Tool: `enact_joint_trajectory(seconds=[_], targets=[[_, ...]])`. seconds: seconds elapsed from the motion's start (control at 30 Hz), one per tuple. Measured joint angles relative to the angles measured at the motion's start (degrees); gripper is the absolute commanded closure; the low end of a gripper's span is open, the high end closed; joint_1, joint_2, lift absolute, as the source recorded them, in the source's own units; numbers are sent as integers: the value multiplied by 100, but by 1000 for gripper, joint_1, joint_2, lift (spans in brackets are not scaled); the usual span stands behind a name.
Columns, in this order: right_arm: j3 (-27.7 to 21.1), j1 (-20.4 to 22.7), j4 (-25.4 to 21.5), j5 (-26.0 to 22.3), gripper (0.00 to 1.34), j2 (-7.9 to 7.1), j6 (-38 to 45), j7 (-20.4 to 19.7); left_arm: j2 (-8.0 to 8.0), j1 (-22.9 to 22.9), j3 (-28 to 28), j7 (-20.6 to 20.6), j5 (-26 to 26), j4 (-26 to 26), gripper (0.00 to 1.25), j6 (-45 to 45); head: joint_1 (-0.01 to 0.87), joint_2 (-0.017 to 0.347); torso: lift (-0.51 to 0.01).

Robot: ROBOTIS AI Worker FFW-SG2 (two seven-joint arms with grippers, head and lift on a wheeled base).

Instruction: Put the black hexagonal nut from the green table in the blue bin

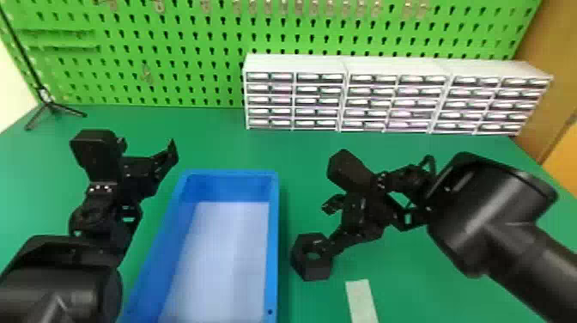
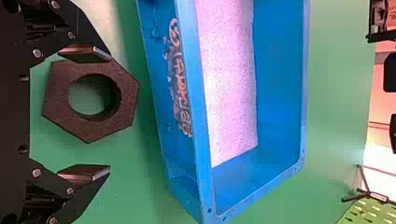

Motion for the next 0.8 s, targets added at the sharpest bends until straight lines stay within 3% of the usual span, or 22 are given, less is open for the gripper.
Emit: enact_joint_trajectory(seconds=[0.4, 0.8], targets=[[98, -232, 864, 469, 427, 618, -196, 168, 2, 0, 18, -3, 22, 0, 295, -8, 683, 28, -96], [36, -308, 1532, 1029, 427, 1075, -401, 251, 2, 0, 43, -3, 32, 0, 295, -9, 683, 28, -96]])
